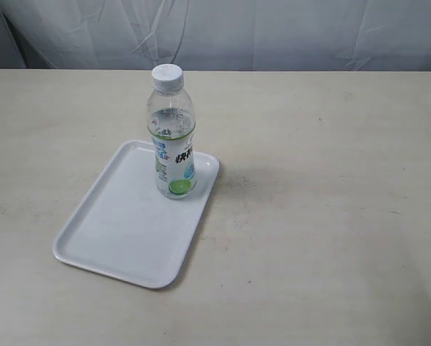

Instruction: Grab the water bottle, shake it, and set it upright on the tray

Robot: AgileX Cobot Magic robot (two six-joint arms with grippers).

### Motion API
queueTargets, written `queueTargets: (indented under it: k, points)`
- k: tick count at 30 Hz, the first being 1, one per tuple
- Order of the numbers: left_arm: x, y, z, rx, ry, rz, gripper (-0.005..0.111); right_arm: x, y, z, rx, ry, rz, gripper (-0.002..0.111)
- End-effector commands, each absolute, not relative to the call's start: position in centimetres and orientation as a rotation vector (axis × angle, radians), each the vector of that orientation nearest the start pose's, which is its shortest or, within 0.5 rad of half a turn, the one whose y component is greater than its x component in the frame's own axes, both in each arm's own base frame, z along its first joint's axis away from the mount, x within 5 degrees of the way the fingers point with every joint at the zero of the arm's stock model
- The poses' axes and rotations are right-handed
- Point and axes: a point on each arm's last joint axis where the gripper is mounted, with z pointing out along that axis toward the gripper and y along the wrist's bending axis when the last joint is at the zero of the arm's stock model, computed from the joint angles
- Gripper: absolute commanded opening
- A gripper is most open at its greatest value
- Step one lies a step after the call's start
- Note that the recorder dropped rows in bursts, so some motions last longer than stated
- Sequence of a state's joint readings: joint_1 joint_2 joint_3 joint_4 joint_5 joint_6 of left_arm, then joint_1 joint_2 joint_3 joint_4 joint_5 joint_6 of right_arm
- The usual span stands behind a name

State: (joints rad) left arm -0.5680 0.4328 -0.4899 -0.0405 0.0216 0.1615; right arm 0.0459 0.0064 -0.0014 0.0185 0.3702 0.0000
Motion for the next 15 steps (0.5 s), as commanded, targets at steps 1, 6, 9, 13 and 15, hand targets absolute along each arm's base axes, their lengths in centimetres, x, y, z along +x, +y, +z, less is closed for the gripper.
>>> queueTargets:
  k: [1, 6, 9, 13, 15]
  points:
    - [6.3, -2.8, 32.5, 0.343, 1.496, -0.312, 0.0, 5.3, 0.3, 18.1, -0.029, 1.839, 0.041, 0.003]
    - [3.7, -0.7, 30.4, 0.167, 1.544, -0.128, 0.0, 5.3, 0.3, 18.1, -0.029, 1.839, 0.041, 0.003]
    - [3.2, -0.4, 29.2, 0.103, 1.531, -0.081, 0.0, 5.3, 0.3, 18.1, -0.029, 1.839, 0.041, 0.003]
    - [3.3, -0.3, 27.6, 0.067, 1.557, -0.051, 0.0, 5.3, 0.3, 18.1, -0.029, 1.839, 0.041, 0.003]
    - [3.6, -0.3, 26.8, 0.059, 1.582, -0.042, 0.0, 5.3, 0.3, 18.1, -0.029, 1.839, 0.041, 0.003]
